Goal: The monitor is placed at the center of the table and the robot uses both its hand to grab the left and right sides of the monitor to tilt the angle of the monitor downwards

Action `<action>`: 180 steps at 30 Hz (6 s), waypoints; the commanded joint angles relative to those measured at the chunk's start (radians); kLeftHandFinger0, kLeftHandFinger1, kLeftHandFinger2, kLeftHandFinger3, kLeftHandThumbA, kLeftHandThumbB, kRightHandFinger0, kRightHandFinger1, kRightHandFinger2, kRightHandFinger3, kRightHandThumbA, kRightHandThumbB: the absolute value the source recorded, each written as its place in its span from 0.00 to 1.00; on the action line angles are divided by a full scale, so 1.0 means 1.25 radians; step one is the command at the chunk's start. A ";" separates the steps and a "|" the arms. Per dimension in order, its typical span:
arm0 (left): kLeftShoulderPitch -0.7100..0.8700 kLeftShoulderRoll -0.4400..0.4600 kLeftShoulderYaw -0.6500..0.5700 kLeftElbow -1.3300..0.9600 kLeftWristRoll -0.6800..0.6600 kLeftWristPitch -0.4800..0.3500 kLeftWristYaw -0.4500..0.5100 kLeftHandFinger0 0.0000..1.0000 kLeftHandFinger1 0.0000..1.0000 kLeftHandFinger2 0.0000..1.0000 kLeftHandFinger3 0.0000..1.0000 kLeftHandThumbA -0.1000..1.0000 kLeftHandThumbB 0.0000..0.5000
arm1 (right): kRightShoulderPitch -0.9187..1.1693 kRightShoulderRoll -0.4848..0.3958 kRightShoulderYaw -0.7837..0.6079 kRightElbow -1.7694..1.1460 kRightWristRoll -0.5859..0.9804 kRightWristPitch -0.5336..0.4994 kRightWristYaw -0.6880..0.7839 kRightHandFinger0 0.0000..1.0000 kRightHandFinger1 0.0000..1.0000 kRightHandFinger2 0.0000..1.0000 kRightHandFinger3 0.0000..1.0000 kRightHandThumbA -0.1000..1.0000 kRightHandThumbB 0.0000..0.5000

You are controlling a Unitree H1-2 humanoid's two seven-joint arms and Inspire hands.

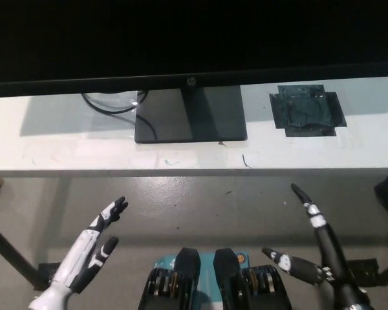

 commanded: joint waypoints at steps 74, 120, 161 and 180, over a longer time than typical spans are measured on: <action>-0.557 0.455 0.143 0.376 0.060 0.092 -0.081 1.00 1.00 1.00 1.00 1.00 0.95 | -0.863 -0.241 -0.380 0.724 0.425 0.245 0.796 1.00 1.00 1.00 1.00 0.96 0.90; -0.771 0.415 -0.172 0.765 0.231 -0.035 -0.155 1.00 1.00 1.00 1.00 0.88 0.90 | -0.910 -0.256 -0.150 0.727 0.256 0.320 0.926 1.00 1.00 1.00 1.00 0.63 0.95; -1.137 0.364 -0.409 0.935 0.520 -0.007 0.028 1.00 1.00 1.00 1.00 0.94 0.79 | -1.207 -0.134 0.419 0.962 -0.376 0.118 0.249 1.00 1.00 1.00 1.00 0.62 1.00; -1.275 0.304 -0.601 1.065 0.712 0.129 0.287 1.00 1.00 1.00 1.00 0.91 0.87 | -1.247 -0.094 0.524 1.009 -0.475 0.210 0.075 1.00 1.00 1.00 1.00 0.63 1.00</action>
